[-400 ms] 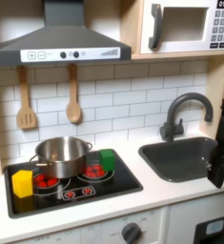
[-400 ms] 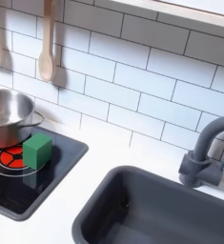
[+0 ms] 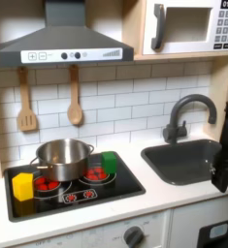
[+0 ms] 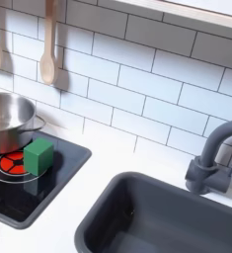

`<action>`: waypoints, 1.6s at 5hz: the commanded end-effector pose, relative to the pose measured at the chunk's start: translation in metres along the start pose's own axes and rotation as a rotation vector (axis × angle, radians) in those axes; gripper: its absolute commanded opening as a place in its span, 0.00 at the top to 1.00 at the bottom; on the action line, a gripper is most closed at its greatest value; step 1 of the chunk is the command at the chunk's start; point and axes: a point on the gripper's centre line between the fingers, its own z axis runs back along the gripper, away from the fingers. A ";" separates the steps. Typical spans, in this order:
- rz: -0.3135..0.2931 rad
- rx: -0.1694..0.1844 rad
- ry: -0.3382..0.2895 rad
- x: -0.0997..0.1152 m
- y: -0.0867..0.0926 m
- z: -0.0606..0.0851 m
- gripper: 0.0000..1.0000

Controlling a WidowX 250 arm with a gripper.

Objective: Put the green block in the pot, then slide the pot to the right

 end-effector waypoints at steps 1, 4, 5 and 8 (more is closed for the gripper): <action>0.015 0.026 0.003 0.026 0.007 -0.008 0.00; 0.030 0.045 -0.023 0.079 0.023 -0.014 0.00; 0.039 0.057 -0.024 0.098 0.030 -0.020 0.00; 0.029 0.070 -0.041 0.148 0.048 -0.029 0.00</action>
